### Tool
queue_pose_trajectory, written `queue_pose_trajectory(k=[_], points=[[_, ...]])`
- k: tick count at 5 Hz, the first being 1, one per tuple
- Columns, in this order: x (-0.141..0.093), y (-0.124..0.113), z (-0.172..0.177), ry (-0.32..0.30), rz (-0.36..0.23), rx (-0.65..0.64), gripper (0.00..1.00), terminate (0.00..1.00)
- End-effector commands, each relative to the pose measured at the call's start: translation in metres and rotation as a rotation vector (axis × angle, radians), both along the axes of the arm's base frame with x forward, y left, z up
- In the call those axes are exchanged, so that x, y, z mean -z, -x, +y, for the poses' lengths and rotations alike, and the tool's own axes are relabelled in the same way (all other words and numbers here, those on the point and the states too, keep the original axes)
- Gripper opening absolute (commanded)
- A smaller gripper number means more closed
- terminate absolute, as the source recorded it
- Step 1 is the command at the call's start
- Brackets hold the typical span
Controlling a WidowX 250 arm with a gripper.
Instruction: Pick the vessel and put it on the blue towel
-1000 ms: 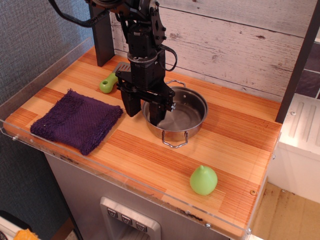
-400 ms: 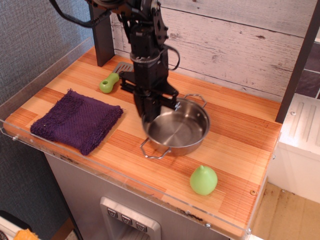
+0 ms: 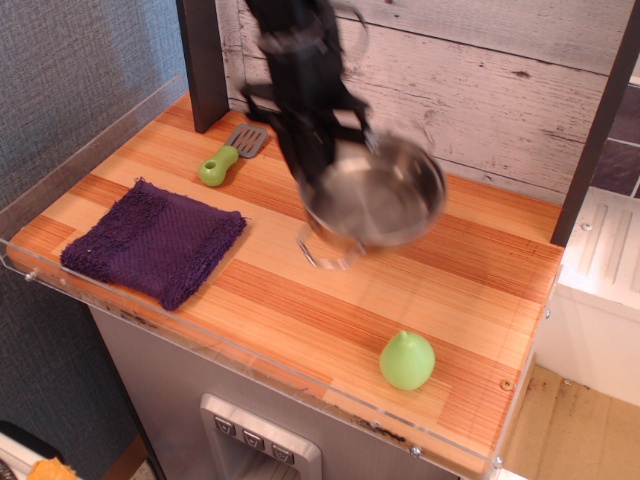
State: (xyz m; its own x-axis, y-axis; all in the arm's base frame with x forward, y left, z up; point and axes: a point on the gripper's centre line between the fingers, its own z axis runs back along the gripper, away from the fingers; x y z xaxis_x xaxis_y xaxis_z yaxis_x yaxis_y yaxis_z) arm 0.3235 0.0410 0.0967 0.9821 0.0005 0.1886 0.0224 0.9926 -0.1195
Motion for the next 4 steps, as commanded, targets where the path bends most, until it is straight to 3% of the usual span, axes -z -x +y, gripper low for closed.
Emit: queue_pose_trajectory(k=[1, 2, 4], points=[[-0.023, 0.050, 0.100, -0.022, 0.012, -0.176, 0.00, 0.00], [-0.012, 0.064, 0.133, -0.064, 0.047, -0.148, 0.00, 0.00], [0.018, 0.069, 0.143, -0.052, 0.131, -0.142, 0.00, 0.00]])
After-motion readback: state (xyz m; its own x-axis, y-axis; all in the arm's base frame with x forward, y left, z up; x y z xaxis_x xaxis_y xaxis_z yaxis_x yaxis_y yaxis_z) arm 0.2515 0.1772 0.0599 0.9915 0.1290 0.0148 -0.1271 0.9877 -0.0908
